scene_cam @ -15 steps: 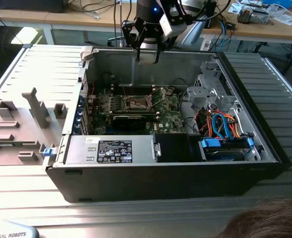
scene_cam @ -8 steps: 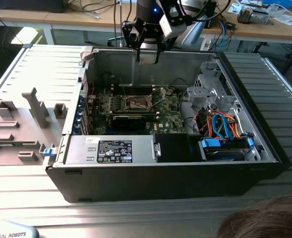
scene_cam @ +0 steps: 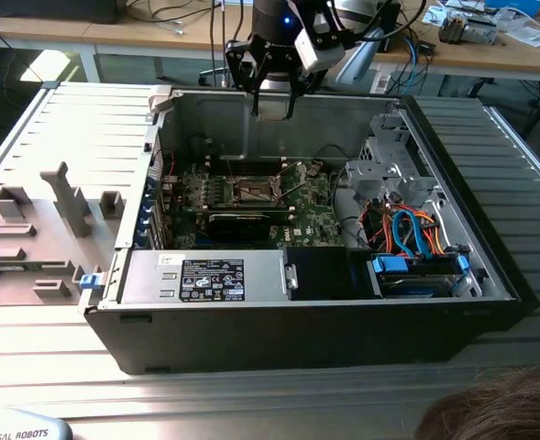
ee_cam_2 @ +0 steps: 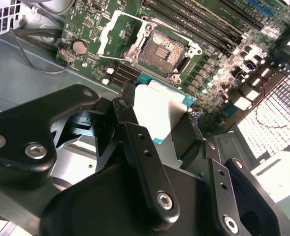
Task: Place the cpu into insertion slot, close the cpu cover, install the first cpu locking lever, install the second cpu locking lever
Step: 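Place the cpu into insertion slot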
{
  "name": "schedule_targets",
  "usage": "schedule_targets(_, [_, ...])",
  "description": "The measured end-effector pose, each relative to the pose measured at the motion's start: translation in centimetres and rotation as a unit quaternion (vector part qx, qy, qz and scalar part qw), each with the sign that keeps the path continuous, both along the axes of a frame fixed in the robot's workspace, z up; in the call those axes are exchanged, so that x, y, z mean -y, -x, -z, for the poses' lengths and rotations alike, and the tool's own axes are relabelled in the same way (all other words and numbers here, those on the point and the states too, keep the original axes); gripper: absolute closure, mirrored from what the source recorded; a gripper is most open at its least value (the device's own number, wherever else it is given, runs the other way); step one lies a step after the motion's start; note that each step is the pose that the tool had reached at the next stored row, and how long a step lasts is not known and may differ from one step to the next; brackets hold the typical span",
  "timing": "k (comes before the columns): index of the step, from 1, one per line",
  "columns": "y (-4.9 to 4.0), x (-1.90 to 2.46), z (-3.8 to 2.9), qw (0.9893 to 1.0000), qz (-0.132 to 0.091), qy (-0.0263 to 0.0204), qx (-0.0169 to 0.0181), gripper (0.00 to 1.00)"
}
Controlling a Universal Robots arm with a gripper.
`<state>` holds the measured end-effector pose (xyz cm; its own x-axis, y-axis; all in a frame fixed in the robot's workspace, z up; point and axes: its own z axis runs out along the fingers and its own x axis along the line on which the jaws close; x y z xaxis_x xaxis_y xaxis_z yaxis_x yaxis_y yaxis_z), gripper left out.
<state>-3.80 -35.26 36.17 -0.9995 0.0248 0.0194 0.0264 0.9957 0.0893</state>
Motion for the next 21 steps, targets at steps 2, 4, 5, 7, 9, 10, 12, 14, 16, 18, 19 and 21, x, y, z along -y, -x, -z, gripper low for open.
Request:
schedule_targets(2, [0.00,0.00,0.03,1.0000,0.000,0.0000,0.0000,0.46])
schedule_targets(4, [0.00,0.00,0.07,1.0000,0.000,0.0000,0.0000,0.46])
schedule_targets(5, [0.00,0.00,0.09,1.0000,0.000,0.0000,0.0000,0.46])
schedule_targets(7, [0.00,0.00,0.12,1.0000,0.000,0.0000,0.0000,0.46])
schedule_targets(9, [0.00,0.00,0.15,1.0000,0.000,0.0000,0.0000,0.46])
schedule_targets(10, [0.00,0.00,0.17,1.0000,0.000,0.0000,0.0000,0.46])
schedule_targets(12, [0.00,0.00,0.22,1.0000,0.000,0.0000,0.0000,0.46])
schedule_targets(14, [0.00,0.00,0.27,1.0000,0.000,0.0000,0.0000,0.46])
schedule_targets(16, [0.00,0.00,0.31,1.0000,0.000,0.0000,0.0000,0.46])
schedule_targets(18, [0.00,0.00,0.34,1.0000,0.000,0.0000,0.0000,0.46])
schedule_targets(19, [0.00,0.00,0.36,1.0000,0.000,0.0000,0.0000,0.46])
schedule_targets(21, [0.00,0.00,0.41,1.0000,0.000,0.0000,0.0000,0.46])
